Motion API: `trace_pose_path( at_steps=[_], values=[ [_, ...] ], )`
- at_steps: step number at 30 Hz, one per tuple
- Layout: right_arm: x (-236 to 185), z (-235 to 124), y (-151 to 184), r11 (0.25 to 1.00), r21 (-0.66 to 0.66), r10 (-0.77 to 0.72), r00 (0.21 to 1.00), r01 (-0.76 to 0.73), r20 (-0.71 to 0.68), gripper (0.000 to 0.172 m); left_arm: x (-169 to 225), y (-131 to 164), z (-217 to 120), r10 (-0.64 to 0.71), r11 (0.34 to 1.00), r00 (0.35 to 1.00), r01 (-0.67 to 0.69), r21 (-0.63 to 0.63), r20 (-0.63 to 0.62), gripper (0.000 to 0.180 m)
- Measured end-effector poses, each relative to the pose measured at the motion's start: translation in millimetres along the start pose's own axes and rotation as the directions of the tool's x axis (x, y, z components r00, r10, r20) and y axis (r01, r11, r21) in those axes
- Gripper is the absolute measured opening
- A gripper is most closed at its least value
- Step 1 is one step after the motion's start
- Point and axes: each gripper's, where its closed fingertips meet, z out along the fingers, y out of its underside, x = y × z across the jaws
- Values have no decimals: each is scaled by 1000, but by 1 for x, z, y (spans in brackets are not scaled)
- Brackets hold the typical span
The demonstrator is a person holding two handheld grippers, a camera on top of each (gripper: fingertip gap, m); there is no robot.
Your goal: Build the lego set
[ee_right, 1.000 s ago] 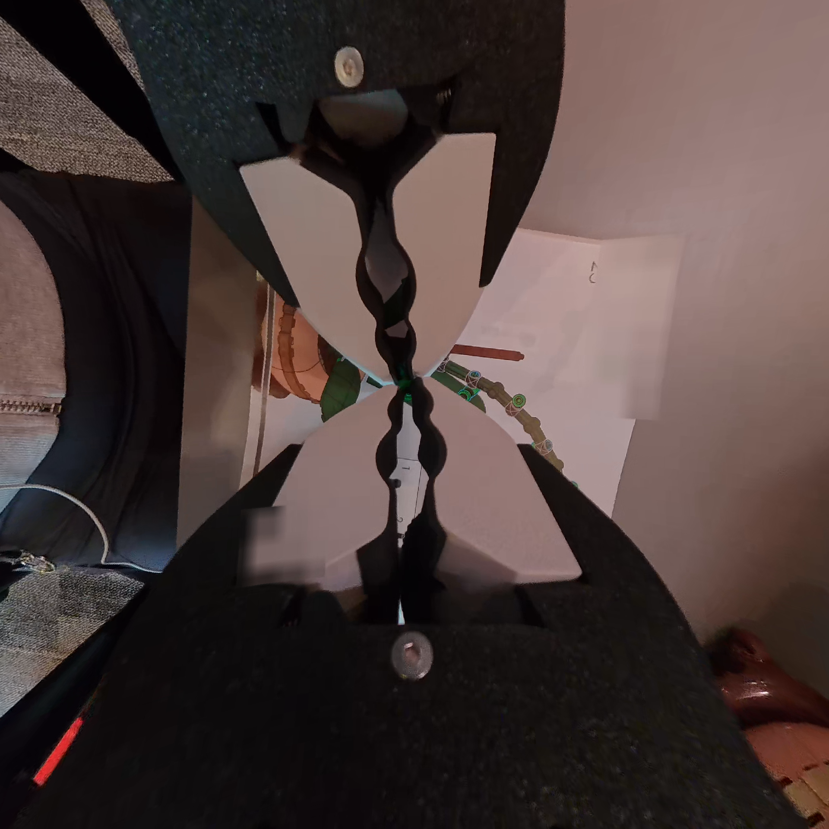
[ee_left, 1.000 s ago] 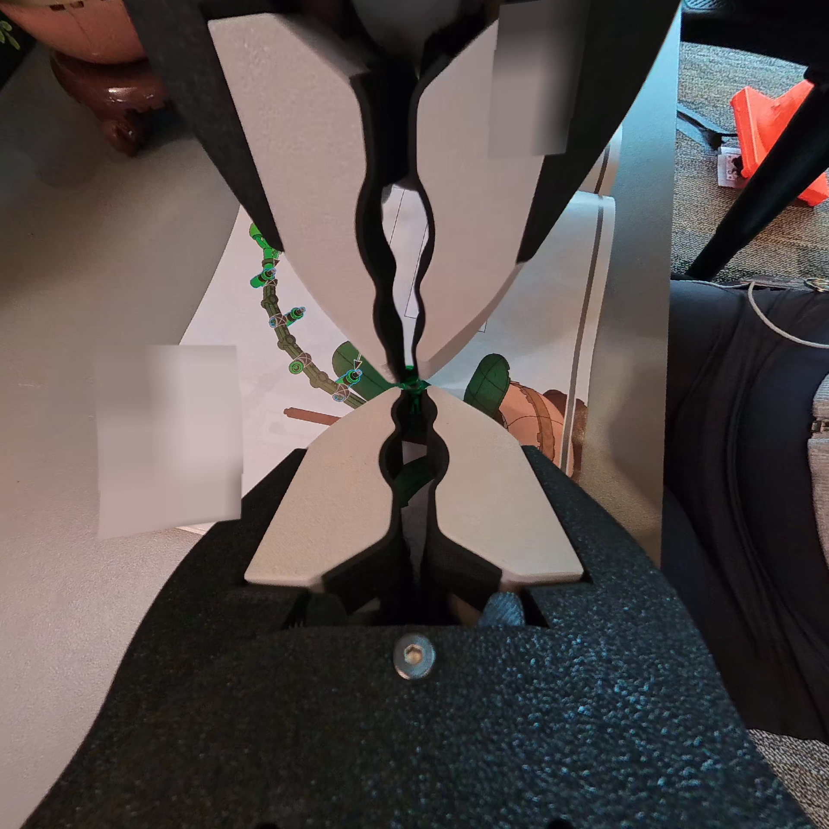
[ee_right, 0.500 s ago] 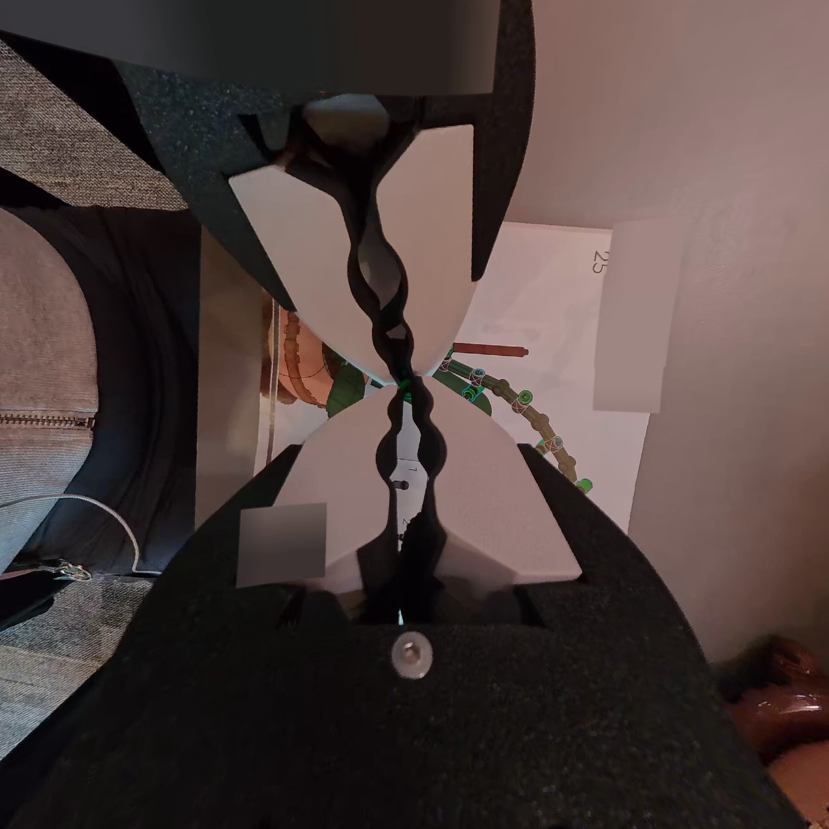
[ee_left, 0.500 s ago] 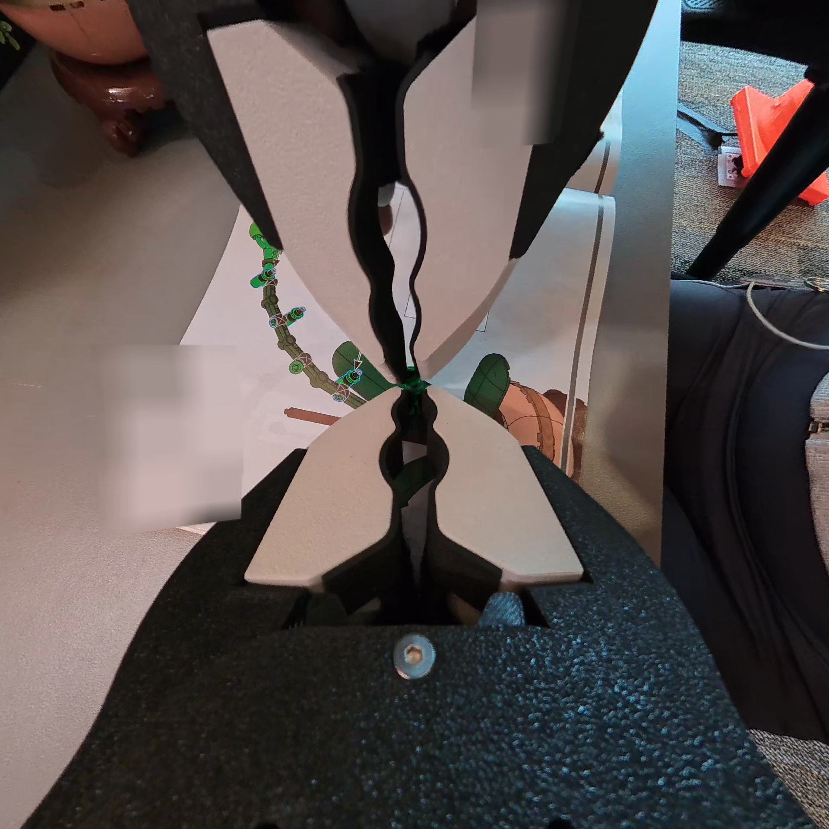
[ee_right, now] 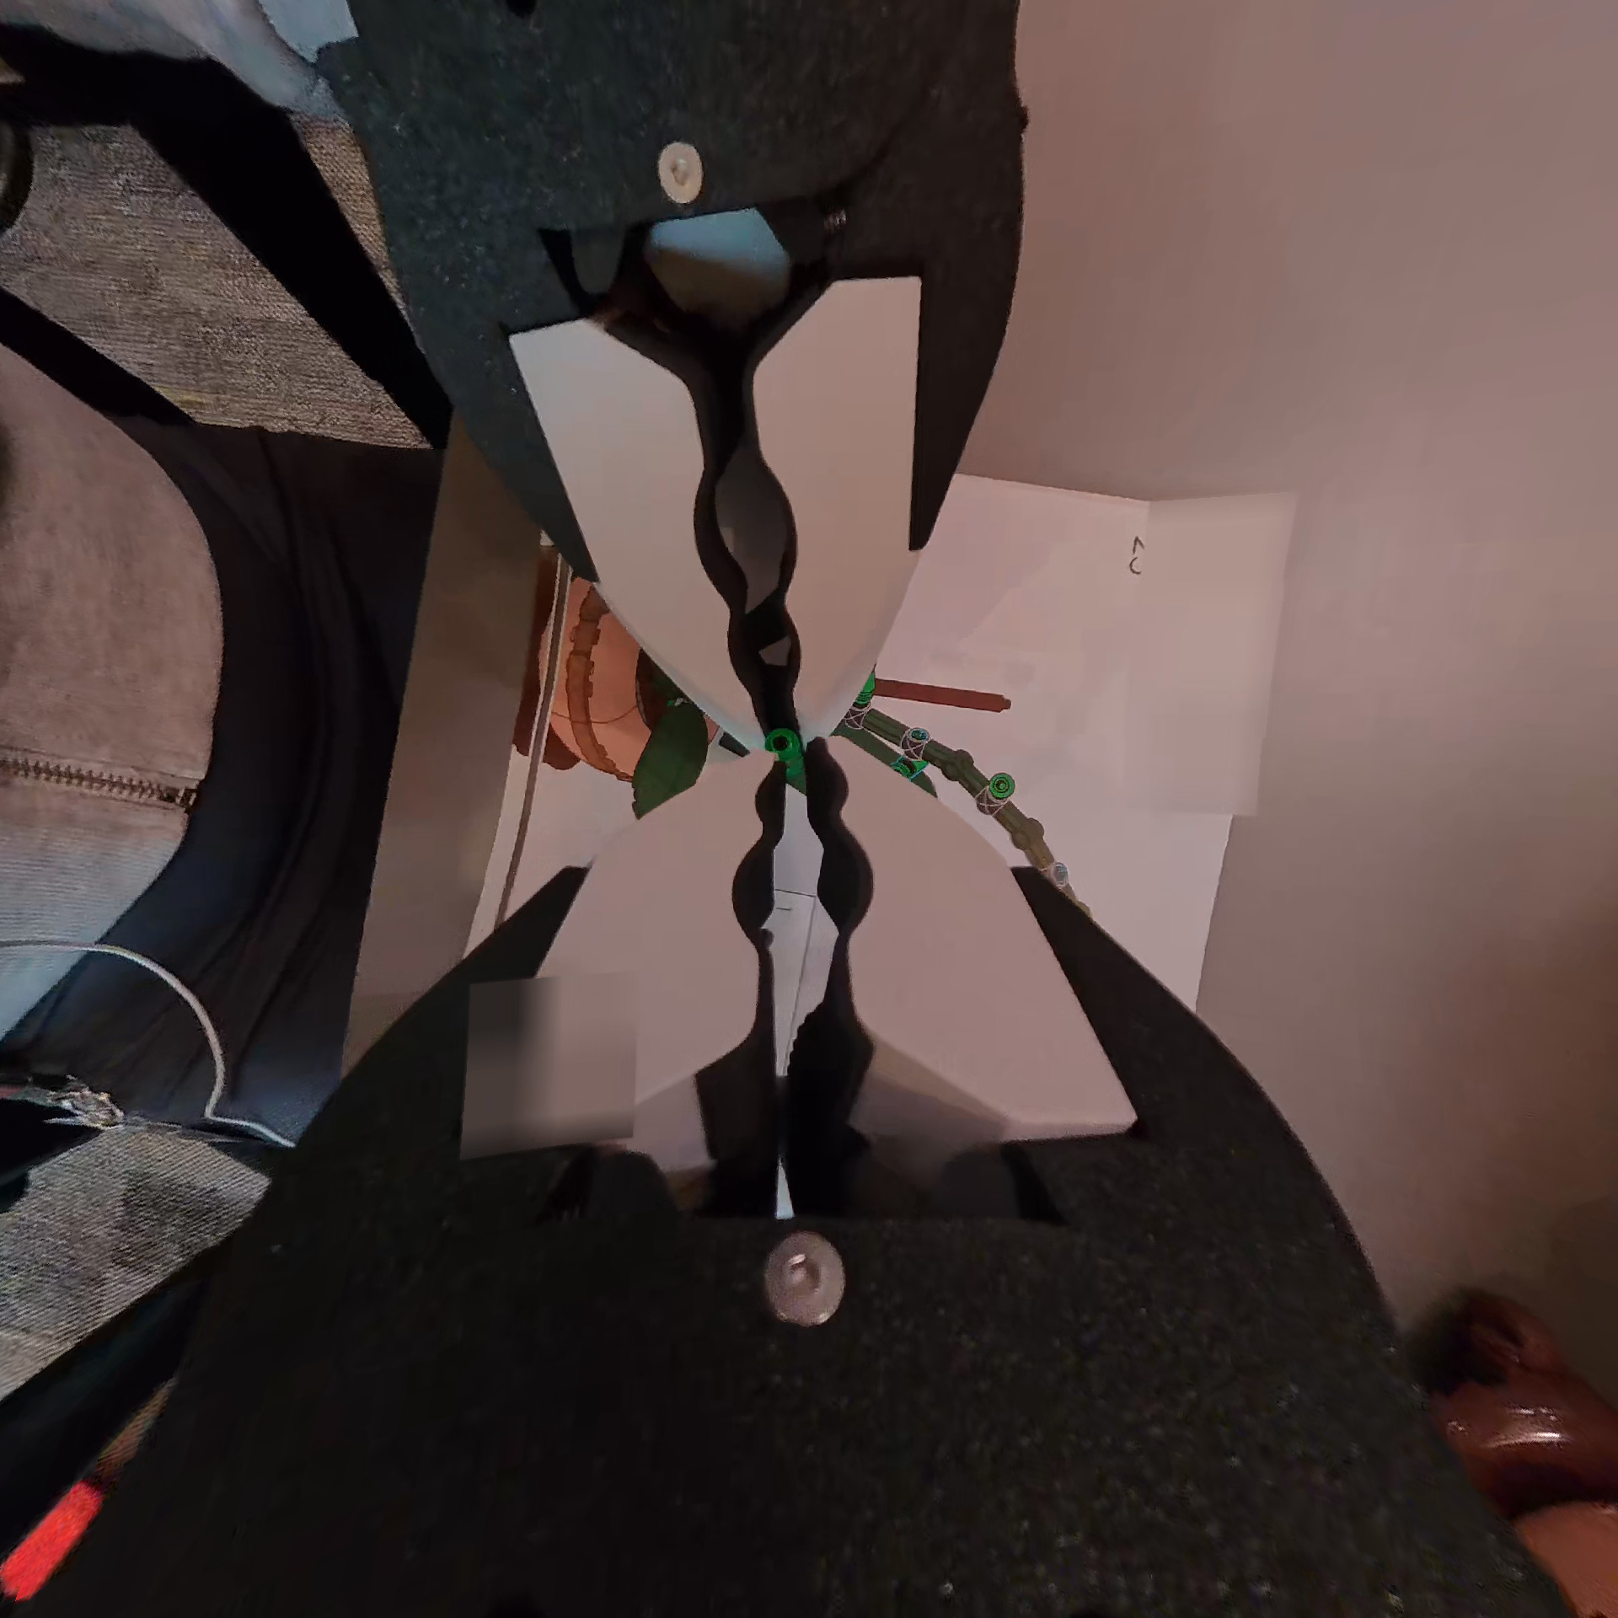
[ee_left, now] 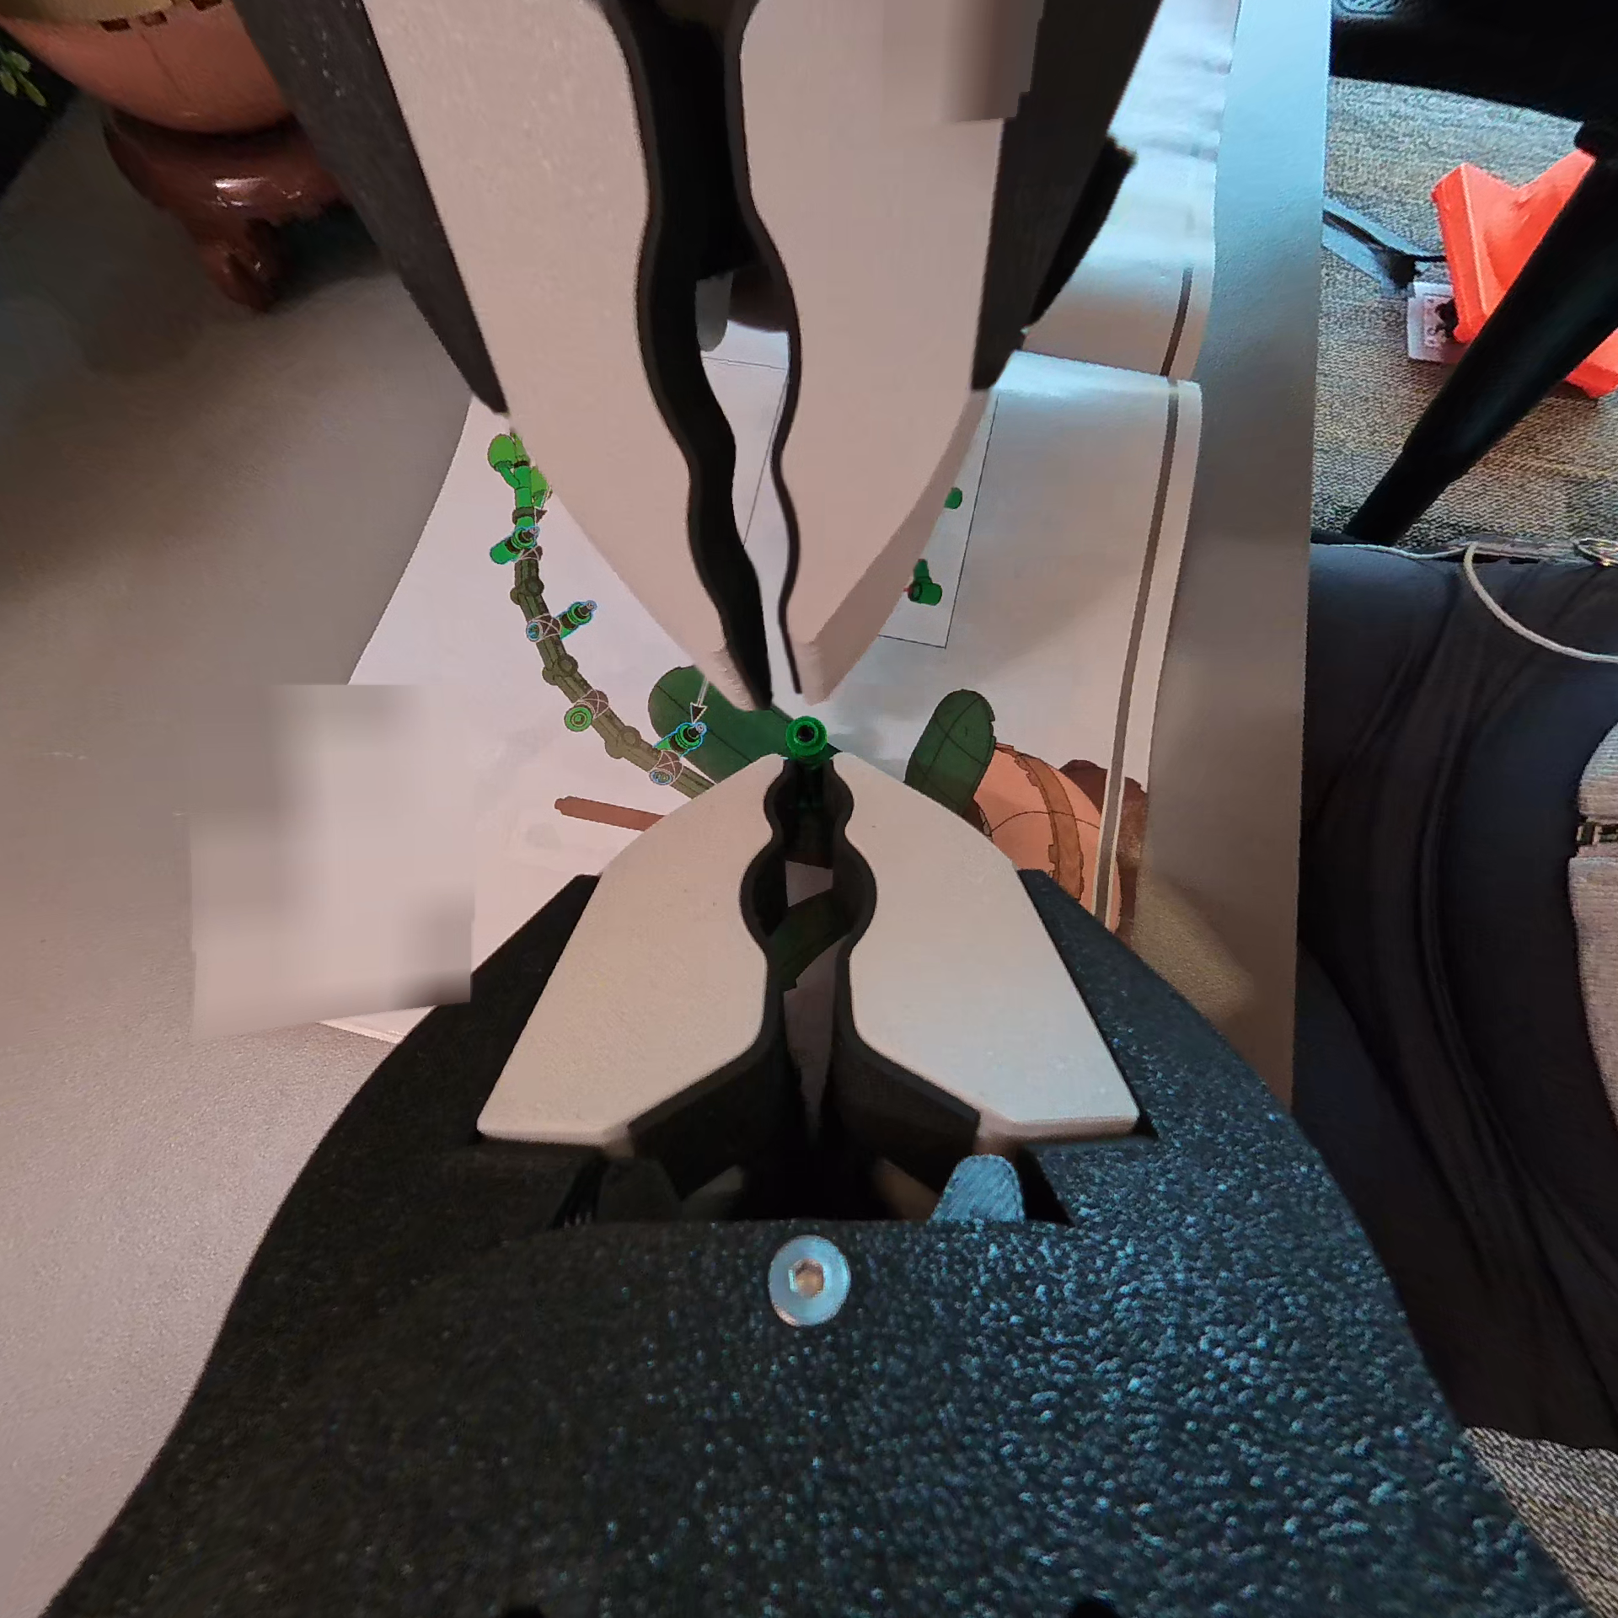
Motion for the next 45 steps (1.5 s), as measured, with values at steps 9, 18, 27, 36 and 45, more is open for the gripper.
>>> trace_pose_path(
  at_steps=[9,18,27,36,45],
  values=[
    [0,1,1,1000,16,-26,999,26,19,3,0,0,1,-4,1000,1000,4,0,-5,4],
    [-3,8,2,1000,-17,-26,999,27,44,4,1,0,0,-3,1000,1000,3,0,-3,4],
    [-4,9,5,995,-101,-8,1000,10,21,5,1,0,0,-1,1000,1000,1,-1,-4,4],
    [-6,10,5,991,-126,45,998,-39,40,5,1,0,0,1,1000,1000,-1,-1,-5,4],
    [-4,11,6,989,-143,51,999,-50,8,5,1,0,0,-3,1000,1000,3,-1,-7,4]
  ],
)
